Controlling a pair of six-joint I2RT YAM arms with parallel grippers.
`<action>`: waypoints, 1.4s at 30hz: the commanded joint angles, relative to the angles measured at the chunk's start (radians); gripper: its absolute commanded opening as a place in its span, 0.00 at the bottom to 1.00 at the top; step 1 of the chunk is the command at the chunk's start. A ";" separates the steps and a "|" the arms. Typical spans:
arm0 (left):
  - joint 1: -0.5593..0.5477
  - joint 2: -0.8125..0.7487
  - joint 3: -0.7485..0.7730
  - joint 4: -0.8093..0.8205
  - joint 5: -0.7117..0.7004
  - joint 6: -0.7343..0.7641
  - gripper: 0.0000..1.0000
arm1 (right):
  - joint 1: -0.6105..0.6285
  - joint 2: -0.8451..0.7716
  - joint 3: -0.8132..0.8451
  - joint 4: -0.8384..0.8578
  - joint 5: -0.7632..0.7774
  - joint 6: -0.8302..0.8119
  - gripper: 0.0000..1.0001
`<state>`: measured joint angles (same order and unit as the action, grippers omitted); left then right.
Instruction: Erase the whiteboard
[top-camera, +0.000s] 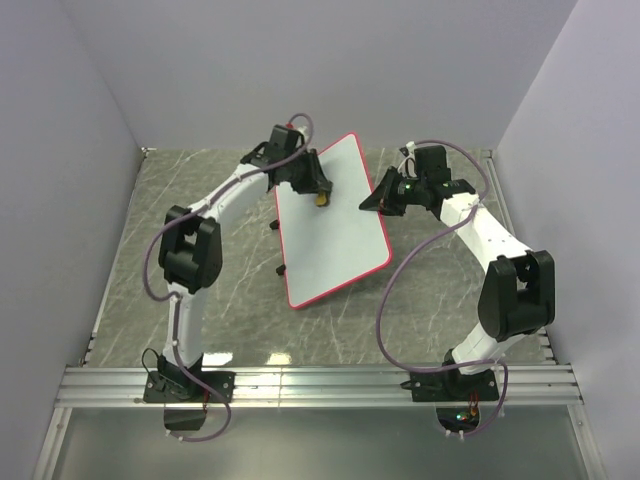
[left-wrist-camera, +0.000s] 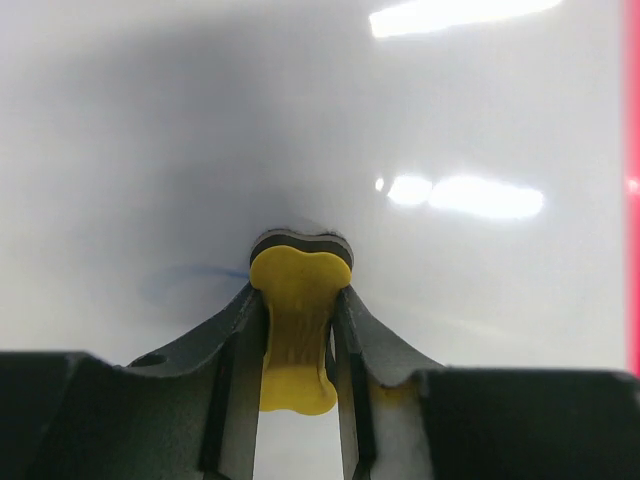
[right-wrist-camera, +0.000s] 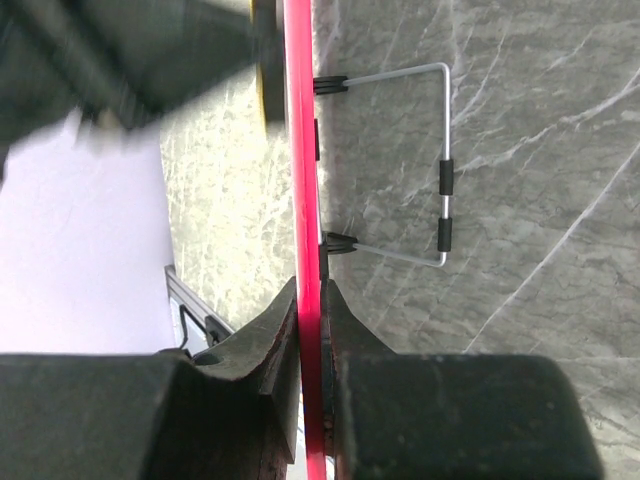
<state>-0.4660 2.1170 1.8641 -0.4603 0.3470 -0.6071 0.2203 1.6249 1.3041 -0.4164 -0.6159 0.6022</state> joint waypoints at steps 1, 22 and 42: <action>0.071 0.135 0.055 -0.092 -0.019 0.000 0.00 | 0.054 -0.023 -0.022 -0.073 -0.004 -0.041 0.00; -0.079 0.031 0.167 -0.041 0.040 0.003 0.00 | 0.068 0.055 0.035 -0.097 -0.015 -0.070 0.00; 0.118 0.201 0.175 -0.163 -0.141 -0.039 0.00 | 0.070 0.039 0.021 -0.139 -0.001 -0.102 0.00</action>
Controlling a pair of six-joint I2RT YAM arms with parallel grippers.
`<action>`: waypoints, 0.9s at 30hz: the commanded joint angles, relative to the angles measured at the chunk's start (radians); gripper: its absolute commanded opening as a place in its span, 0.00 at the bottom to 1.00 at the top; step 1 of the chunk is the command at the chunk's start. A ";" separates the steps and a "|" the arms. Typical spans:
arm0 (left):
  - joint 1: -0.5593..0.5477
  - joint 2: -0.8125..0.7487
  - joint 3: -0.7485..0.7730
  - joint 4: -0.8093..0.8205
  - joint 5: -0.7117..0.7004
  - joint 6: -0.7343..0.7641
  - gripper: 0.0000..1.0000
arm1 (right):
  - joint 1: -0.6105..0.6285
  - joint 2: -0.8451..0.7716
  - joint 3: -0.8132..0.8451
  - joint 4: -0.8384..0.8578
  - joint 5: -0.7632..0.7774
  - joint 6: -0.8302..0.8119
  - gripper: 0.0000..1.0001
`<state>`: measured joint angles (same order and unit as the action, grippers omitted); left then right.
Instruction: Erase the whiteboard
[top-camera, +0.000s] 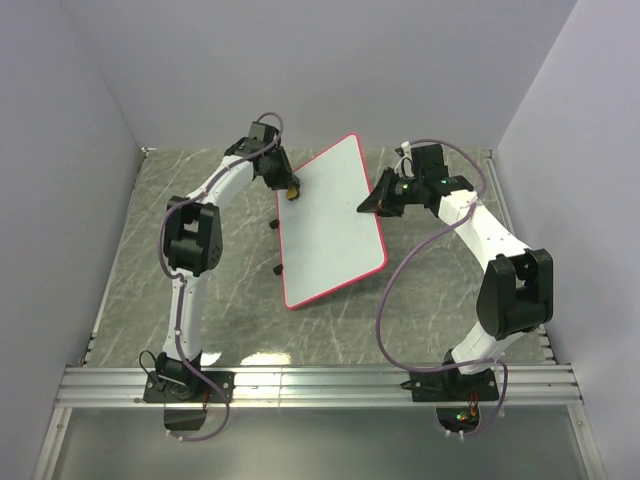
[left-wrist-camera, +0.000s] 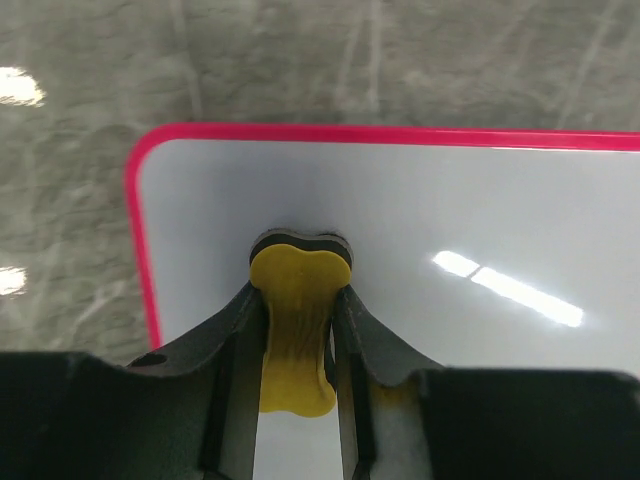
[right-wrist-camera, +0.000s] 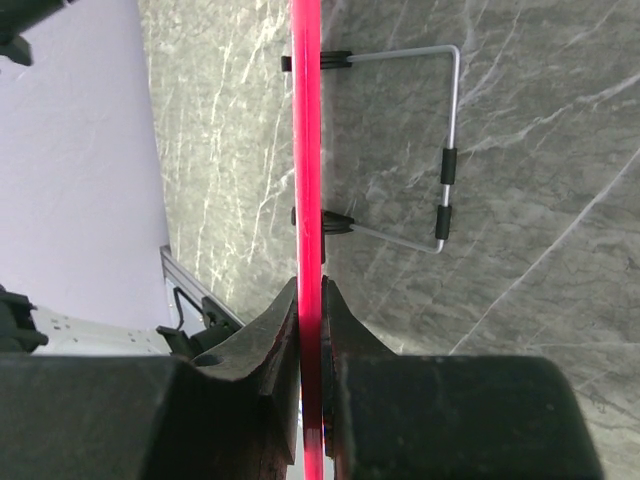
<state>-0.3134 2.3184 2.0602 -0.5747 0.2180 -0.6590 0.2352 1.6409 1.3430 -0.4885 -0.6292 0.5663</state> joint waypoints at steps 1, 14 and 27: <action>-0.041 -0.031 -0.040 -0.027 -0.008 0.013 0.00 | 0.055 0.025 -0.018 -0.065 0.013 -0.066 0.00; -0.307 -0.253 -0.069 0.012 0.061 0.084 0.00 | 0.059 0.082 0.044 -0.073 0.008 -0.063 0.00; -0.247 -0.298 -0.236 0.056 -0.023 -0.022 0.00 | 0.059 0.053 -0.001 -0.035 0.006 -0.040 0.00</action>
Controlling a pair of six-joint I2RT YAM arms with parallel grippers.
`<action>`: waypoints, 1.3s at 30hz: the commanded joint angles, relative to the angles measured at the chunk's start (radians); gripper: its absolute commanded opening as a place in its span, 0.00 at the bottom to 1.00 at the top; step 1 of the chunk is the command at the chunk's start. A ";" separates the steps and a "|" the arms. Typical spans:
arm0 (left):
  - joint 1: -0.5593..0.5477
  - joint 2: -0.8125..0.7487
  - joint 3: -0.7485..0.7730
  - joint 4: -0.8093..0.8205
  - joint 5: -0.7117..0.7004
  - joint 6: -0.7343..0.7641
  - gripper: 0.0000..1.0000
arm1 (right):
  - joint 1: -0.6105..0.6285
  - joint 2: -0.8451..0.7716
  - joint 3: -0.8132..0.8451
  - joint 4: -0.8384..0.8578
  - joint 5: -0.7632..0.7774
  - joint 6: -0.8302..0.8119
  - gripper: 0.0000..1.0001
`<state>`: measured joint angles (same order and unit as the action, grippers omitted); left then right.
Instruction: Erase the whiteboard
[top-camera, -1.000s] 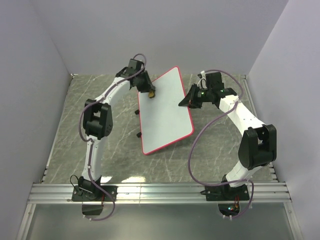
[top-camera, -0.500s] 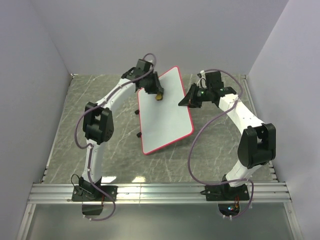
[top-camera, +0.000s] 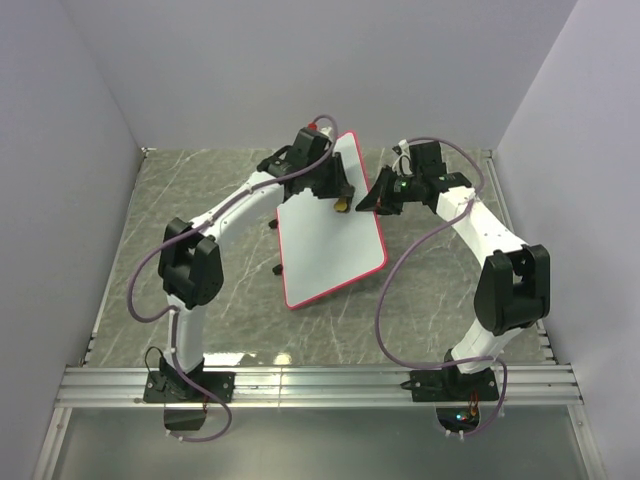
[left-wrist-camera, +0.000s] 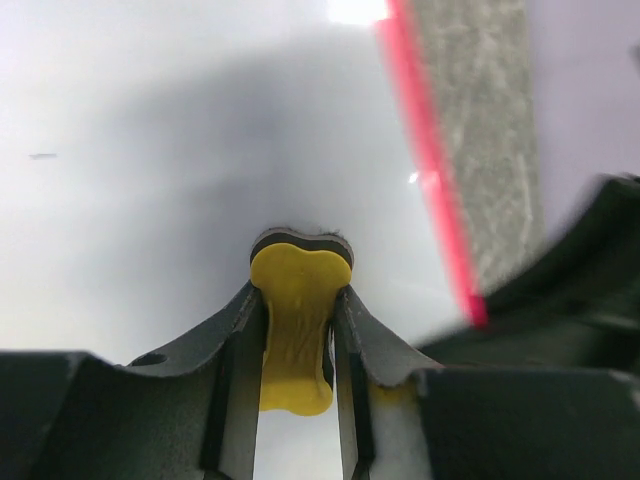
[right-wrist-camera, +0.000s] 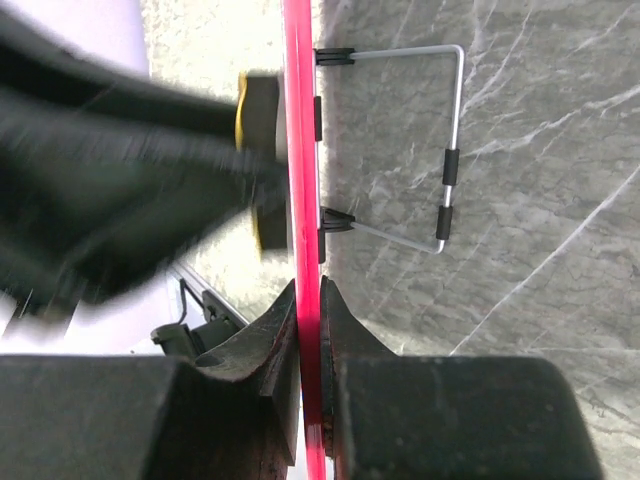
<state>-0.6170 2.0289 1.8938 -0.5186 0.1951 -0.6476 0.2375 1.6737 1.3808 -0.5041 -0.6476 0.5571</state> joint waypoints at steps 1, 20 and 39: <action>0.101 -0.022 -0.102 0.011 -0.006 -0.034 0.00 | 0.059 0.014 -0.045 -0.014 0.026 -0.031 0.00; 0.399 -0.265 -0.312 -0.067 -0.155 0.049 0.00 | 0.062 -0.012 -0.063 -0.019 0.037 -0.019 0.00; 0.497 -0.343 -0.800 -0.043 -0.278 0.020 0.08 | 0.069 -0.019 -0.014 -0.088 0.095 -0.059 0.77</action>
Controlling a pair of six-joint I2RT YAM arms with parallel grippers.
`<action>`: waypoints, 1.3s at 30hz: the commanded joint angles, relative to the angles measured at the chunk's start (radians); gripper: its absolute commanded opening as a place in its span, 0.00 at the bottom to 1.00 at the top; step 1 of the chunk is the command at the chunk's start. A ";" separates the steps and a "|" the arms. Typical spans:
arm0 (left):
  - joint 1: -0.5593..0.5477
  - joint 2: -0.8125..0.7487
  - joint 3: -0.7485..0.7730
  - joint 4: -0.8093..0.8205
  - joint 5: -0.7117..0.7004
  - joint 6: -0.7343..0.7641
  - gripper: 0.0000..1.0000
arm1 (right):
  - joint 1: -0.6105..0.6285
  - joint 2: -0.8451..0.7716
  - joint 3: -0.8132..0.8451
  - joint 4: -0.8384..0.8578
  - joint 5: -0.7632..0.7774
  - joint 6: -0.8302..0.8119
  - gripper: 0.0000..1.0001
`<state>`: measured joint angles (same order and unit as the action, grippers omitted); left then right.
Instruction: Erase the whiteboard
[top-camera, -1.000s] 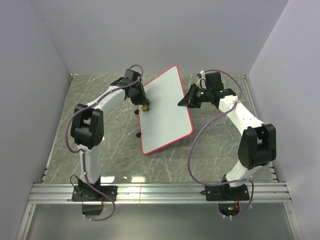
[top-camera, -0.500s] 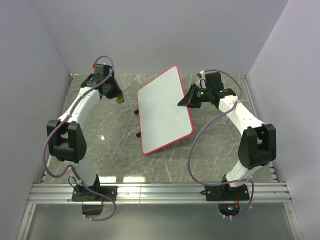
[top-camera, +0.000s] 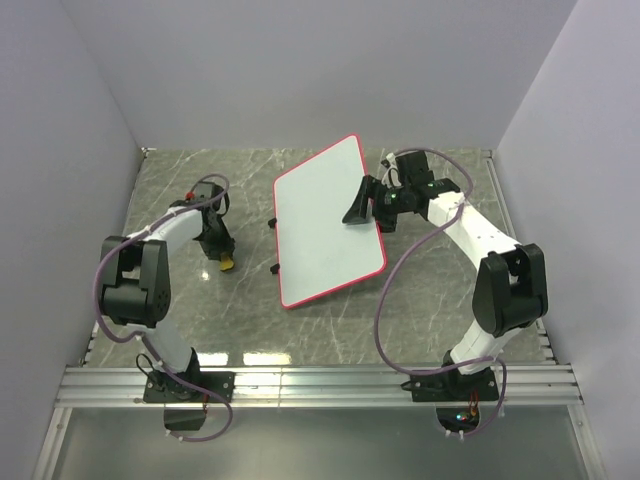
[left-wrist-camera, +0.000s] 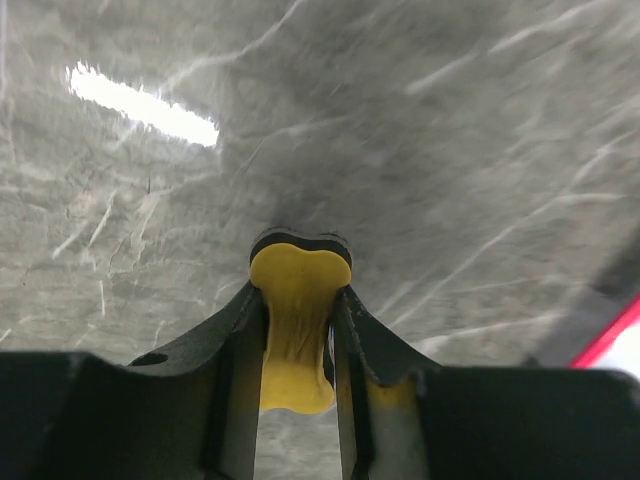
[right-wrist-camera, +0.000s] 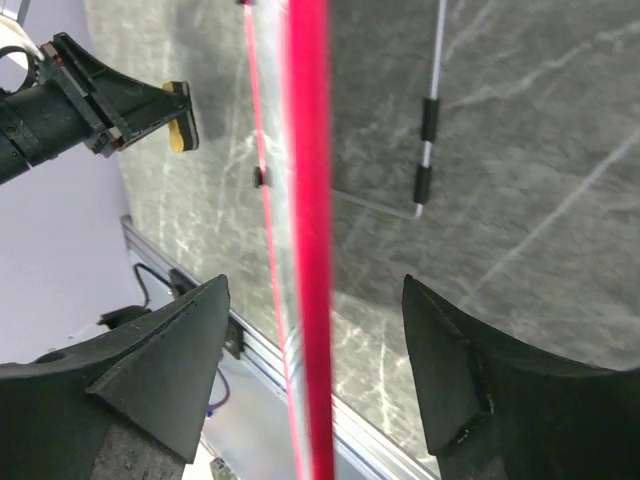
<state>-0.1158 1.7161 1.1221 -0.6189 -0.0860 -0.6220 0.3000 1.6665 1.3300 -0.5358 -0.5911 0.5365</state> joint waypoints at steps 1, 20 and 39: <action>-0.004 -0.042 -0.037 0.062 0.005 -0.005 0.12 | 0.007 -0.014 0.046 -0.062 0.045 -0.049 0.78; -0.012 -0.214 -0.042 -0.004 -0.024 -0.016 0.99 | 0.001 -0.213 0.117 -0.188 0.160 -0.119 0.83; -0.108 -0.636 0.218 -0.159 0.011 -0.044 0.99 | 0.002 -0.781 -0.265 -0.044 0.410 0.020 1.00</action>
<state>-0.2165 1.0603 1.2778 -0.7139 -0.0830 -0.6739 0.3012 0.8642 1.0706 -0.5827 -0.2207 0.5564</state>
